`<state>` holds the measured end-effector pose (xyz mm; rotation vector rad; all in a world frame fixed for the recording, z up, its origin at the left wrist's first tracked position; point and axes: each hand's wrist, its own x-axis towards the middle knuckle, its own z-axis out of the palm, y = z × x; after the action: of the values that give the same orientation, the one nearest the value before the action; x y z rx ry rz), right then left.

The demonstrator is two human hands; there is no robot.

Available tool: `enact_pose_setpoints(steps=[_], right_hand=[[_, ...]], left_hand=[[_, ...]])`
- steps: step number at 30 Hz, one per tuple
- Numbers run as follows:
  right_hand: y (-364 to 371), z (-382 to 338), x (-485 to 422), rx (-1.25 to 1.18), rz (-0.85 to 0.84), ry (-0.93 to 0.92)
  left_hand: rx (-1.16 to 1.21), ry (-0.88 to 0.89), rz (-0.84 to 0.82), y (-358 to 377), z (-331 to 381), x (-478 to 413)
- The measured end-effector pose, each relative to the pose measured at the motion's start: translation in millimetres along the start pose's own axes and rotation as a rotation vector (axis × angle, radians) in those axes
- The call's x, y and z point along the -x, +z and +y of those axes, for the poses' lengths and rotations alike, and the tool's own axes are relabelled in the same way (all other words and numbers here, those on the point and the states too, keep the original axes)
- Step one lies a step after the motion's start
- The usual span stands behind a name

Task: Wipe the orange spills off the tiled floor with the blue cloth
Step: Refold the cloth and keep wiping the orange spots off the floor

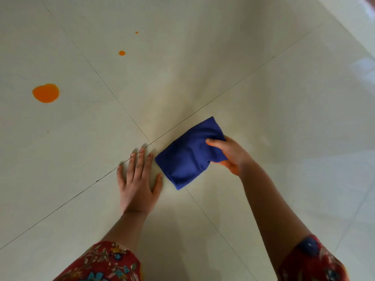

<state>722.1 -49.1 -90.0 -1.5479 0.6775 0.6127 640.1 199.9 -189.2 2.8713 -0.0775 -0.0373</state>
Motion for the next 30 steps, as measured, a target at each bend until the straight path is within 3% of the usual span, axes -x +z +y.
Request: enact_pose_setpoints(steps=[3,7,9,11,12,13,14,15,16,18,22,25,27,29,30], right_hand=[[-20,-22,22,-0.033,0.018,-0.337],[-25,-31,45,0.537,0.108,-0.614],[-19,-15,52,0.846,-0.117,-0.532],[-18,5,55,0.899,-0.373,-0.353],[-16,15,51,0.848,-0.355,-0.339],[-10,25,42,0.775,-0.194,-0.373],[-6,30,27,0.743,0.101,-0.431],[6,34,9,0.762,0.36,-0.427],[22,34,-9,0.819,0.519,-0.358],[55,48,-34,1.012,0.567,-0.277],[53,135,3,1.242,0.542,-0.403],[-17,171,41,1.064,0.739,-0.19],[-55,154,19,0.88,0.888,0.023],[-55,122,-15,0.84,0.944,0.071],[-43,110,-25,0.899,0.895,-0.002]], left_hand=[[-0.002,0.002,-0.029,-2,0,-1],[0.002,-0.005,-0.04,-3,1,-1],[-0.001,-0.004,-0.037,-4,1,-1],[0.001,0.005,-0.032,-5,2,-1],[-0.001,0.008,-0.035,-5,2,-2],[-0.003,0.004,-0.047,-5,1,-1],[0.0,0.005,-0.049,-6,3,-3],[-0.003,0.0,-0.051,-6,3,-2],[-0.007,-0.005,-0.051,-6,2,-2],[-0.01,0.001,-0.061,-6,2,-1],[0.008,-0.013,-0.09,-7,2,-2],[0.007,-0.016,-0.072,-6,4,-1],[0.001,-0.012,-0.054,-5,3,-2],[-0.008,-0.011,-0.053,-4,3,-2],[-0.007,-0.01,-0.053,-3,3,-2]])
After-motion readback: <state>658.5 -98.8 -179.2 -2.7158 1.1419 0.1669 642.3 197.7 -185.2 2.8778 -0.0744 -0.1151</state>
